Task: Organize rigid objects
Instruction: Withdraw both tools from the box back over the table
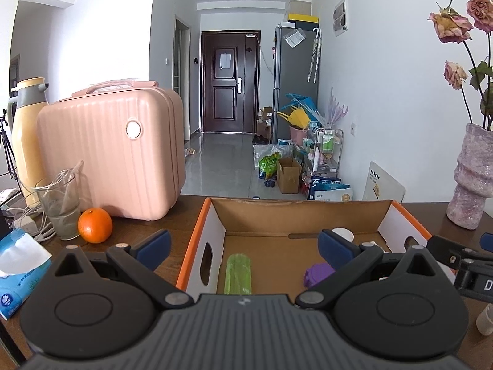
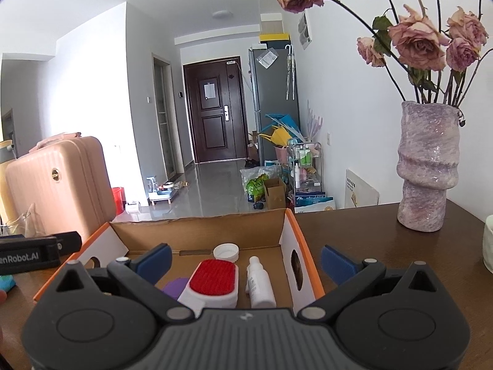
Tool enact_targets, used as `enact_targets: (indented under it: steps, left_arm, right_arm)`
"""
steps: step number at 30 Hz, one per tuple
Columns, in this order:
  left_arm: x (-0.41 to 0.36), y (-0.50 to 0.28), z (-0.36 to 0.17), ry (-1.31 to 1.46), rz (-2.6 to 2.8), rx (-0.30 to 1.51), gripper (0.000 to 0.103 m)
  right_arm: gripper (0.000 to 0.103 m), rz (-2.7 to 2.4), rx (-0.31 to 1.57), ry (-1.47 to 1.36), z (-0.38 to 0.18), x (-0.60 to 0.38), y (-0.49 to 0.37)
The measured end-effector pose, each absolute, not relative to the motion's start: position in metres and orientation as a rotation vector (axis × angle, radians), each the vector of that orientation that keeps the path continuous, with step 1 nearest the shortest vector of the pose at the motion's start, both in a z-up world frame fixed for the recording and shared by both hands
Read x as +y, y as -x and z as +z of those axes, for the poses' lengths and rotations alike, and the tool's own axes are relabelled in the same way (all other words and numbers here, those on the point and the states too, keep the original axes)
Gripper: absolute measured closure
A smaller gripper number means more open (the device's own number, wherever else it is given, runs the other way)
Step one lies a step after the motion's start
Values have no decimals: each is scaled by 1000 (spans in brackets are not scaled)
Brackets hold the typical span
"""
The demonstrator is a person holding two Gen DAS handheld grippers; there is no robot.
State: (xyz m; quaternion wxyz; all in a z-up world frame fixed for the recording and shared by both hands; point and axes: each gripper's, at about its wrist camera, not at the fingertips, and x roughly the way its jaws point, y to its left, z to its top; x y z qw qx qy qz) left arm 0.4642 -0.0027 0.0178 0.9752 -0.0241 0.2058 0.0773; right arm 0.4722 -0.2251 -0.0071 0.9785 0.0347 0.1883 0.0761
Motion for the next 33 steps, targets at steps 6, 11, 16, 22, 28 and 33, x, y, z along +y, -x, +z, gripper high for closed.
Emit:
enact_targets:
  steps: [6, 11, 16, 22, 28, 33]
  left_arm:
    - [-1, -446, 18, 47, 159, 413, 0]
    - [0, -432, 16, 46, 159, 417, 0]
    - [0, -418, 14, 49, 157, 421, 0]
    - [-1, -399, 9, 43, 155, 434, 0]
    - [-1, -380, 5, 60, 149, 449, 0]
    - [-7, -362, -1, 48, 139, 459, 0]
  right_arm:
    - [0, 156, 369, -56, -5, -228, -451]
    - [0, 155, 360, -58, -4, -232, -434]
    - [0, 147, 358, -46, -4, -235, -417]
    - [0, 138, 353, -41, -4, -242, -398]
    - [0, 131, 360, -53, -9, -249, -374]
    - [0, 128, 376, -50, -16, -253, -356]
